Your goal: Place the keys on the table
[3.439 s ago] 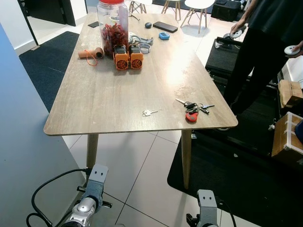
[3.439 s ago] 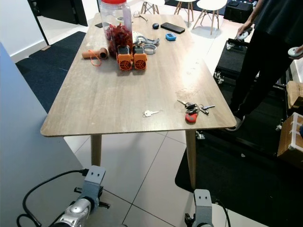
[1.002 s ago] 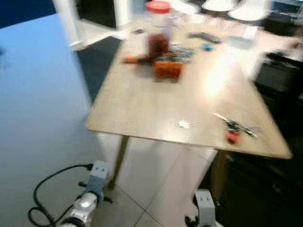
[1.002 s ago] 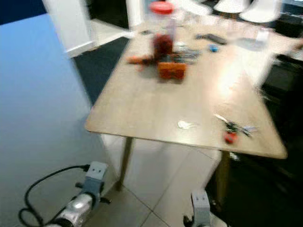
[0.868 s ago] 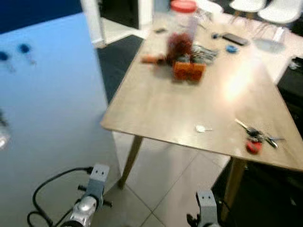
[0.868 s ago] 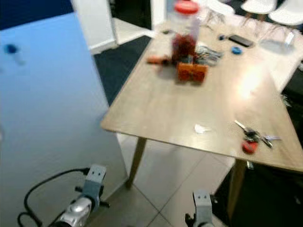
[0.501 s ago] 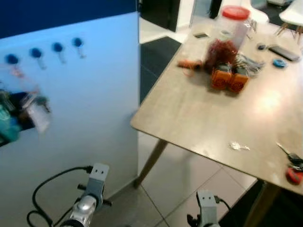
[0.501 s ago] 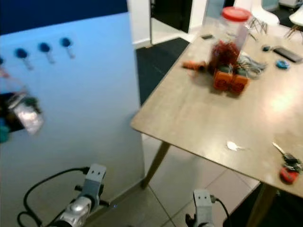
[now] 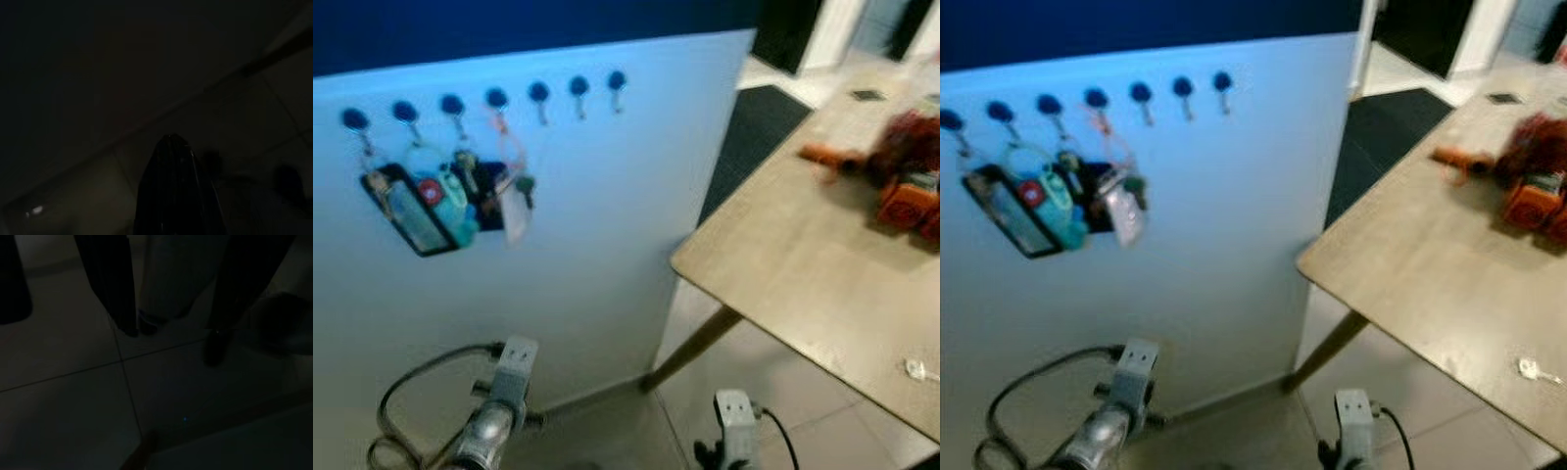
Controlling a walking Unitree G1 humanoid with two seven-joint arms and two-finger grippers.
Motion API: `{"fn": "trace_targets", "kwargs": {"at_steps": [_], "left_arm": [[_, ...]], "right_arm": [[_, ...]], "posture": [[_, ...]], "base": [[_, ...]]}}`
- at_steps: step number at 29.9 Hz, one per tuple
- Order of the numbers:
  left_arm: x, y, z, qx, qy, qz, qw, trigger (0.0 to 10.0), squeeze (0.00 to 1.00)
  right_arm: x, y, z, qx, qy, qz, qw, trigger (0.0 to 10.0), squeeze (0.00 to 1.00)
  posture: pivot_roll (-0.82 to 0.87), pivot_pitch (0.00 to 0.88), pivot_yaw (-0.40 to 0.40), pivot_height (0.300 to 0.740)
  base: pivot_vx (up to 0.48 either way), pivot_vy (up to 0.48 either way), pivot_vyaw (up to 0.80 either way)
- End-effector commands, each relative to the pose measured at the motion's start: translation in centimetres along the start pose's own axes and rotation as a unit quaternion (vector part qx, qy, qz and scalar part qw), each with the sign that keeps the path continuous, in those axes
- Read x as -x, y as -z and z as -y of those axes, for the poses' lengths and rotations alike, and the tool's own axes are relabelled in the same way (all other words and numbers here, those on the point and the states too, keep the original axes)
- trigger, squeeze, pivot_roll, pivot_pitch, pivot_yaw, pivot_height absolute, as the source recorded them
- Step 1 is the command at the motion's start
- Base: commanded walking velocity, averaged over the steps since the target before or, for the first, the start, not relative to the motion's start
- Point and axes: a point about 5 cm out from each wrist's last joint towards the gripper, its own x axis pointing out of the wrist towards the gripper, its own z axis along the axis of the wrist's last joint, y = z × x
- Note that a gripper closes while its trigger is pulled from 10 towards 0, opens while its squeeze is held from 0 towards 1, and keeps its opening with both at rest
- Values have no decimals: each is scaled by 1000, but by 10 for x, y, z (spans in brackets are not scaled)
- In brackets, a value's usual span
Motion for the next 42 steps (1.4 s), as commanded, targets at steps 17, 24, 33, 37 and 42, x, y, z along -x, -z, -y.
{"fn": "trace_targets", "kwargs": {"at_steps": [17,24,33,37,42], "left_arm": [[1,5,-4,0,-3,-11,1000,10000,0],[2,6,-7,-3,-4,-13,1000,10000,0],[3,8,-9,-10,-2,-13,1000,10000,0],[3,7,-7,-11,0,-12,1000,10000,0],[2,5,1,-18,15,-3,1000,10000,0]], "right_arm": [[-1,0,-7,0,-6,-3,1000,10000,0],[-1,2,-10,-4,-7,-3,1000,10000,0],[0,6,-11,-43,5,3,999,10000,0],[1,6,-9,-40,4,5,999,10000,0],[1,5,-5,-38,6,9,999,10000,0]], "posture": [[75,32,-9,740],[82,36,1,740],[87,43,3,740],[82,44,-1,740],[66,41,-10,740]], "base": [[0,0,800],[0,0,800],[0,0,356],[0,0,0],[0,0,0]]}}
